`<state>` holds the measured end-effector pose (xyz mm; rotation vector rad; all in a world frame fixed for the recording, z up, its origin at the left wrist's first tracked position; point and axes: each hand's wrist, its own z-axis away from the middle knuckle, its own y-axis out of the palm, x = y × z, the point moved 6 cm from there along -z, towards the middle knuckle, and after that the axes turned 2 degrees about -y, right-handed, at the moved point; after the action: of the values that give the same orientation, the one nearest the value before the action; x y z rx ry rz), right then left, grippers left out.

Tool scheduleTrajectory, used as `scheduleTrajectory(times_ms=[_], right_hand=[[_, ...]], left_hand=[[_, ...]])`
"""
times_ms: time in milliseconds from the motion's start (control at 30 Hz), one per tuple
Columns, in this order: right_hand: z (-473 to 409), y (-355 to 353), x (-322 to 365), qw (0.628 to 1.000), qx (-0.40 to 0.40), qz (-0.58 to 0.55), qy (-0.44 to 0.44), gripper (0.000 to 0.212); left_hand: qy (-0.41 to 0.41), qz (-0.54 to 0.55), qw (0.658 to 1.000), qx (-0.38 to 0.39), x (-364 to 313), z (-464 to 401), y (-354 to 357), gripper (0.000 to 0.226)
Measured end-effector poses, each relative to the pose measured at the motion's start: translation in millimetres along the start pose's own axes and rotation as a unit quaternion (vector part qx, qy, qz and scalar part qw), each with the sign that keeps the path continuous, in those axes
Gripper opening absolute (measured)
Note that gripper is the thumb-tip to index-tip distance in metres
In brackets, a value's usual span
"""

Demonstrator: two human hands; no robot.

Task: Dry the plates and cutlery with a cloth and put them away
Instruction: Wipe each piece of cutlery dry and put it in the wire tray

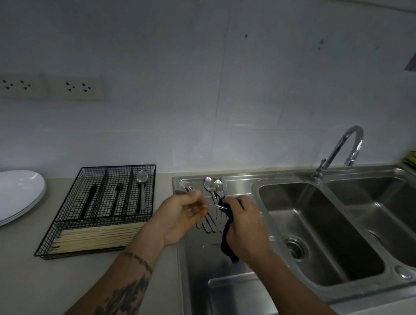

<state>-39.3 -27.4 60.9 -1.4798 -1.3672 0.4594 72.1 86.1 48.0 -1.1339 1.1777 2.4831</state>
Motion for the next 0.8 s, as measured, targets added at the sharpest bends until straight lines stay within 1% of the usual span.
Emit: scheduleTrajectory(times_ms=[67,133,233,300,367,467,533,633,767,800], right_hand=[[-4.3,-0.3,3.2,1.000,-0.006,0.006,0.001,0.055],[-6.2,1.3,14.1,1.000,-0.012,0.013,-0.014,0.061],[-4.0,12.5,40.9,0.996,-0.013,0.024,-0.088,0.077],[-1.9,24.8,51.7,0.991,0.008,0.039,-0.131,0.081],[-1.5,33.5,51.0,0.988,0.021,0.055,-0.142,0.082],[-4.1,41.2,37.5,0.991,0.038,0.061,-0.110,0.081],[-9.2,45.5,29.9,0.994,0.045,0.043,-0.086,0.076],[-20.4,52.0,25.2,0.996,0.049,0.029,-0.067,0.066],[-35.6,62.3,15.6,0.998,0.053,-0.008,-0.035,0.060],[-38.8,64.9,11.7,0.998,0.052,-0.019,-0.026,0.059]], left_hand=[[0.049,-0.018,0.999,-0.010,-5.8,-1.6,-5.1,0.008],[0.085,-0.034,0.994,-0.059,-9.3,-4.6,-14.7,0.010],[0.090,-0.031,0.987,-0.126,-9.3,-8.0,-28.0,0.015],[0.083,-0.022,0.983,-0.164,-8.5,-9.4,-36.3,0.014],[0.085,0.001,0.976,-0.202,-11.1,-8.8,-47.0,0.007],[0.088,0.017,0.963,-0.254,-22.0,-11.7,-71.0,0.005],[0.078,0.016,0.956,-0.283,-33.0,-16.6,-89.6,0.005],[0.075,-0.040,0.947,-0.310,-59.3,-28.5,-114.3,0.007],[0.111,-0.108,0.937,-0.312,-98.7,-54.5,-139.6,0.017],[0.125,-0.146,0.930,-0.313,-108.6,-62.4,-143.7,0.022]])
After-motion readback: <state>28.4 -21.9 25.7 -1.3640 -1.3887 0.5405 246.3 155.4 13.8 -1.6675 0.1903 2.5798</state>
